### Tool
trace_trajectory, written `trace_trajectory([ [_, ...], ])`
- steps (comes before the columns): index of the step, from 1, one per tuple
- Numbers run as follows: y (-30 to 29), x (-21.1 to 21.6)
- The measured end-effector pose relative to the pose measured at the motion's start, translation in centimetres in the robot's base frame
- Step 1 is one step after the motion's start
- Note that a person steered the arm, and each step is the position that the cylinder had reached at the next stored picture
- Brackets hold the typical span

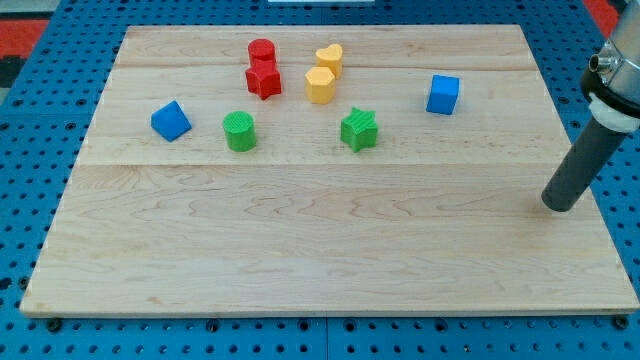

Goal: Place your arm to the top center

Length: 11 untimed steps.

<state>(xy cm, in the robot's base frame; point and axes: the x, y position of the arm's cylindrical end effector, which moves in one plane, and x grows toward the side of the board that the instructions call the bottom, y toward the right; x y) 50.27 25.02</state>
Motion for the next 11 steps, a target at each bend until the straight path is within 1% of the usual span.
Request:
trace_trajectory([
  [2, 1.0, 0.1],
  [3, -1.7, -3.9],
  [4, -2.9, -5.8],
  [6, -8.9, -4.7],
  [7, -9.5, -4.7],
  [8, -9.5, -6.4],
  [9, -11.3, -8.3],
  [11, -14.4, -18.4],
])
